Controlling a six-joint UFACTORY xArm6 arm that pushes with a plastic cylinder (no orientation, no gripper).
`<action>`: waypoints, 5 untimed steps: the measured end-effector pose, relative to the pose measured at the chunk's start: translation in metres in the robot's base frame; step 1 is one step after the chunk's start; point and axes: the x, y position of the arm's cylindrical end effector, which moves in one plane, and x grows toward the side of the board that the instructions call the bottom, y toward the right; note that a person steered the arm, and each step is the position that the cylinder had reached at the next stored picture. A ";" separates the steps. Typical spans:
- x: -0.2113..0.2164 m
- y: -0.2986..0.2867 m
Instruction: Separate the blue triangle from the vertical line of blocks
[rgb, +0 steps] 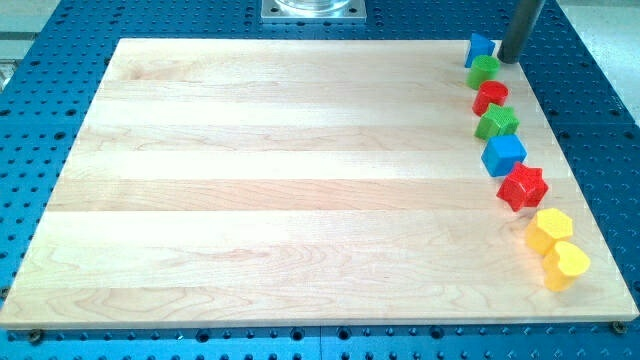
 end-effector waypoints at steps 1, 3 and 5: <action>-0.002 -0.016; -0.002 -0.027; 0.012 -0.091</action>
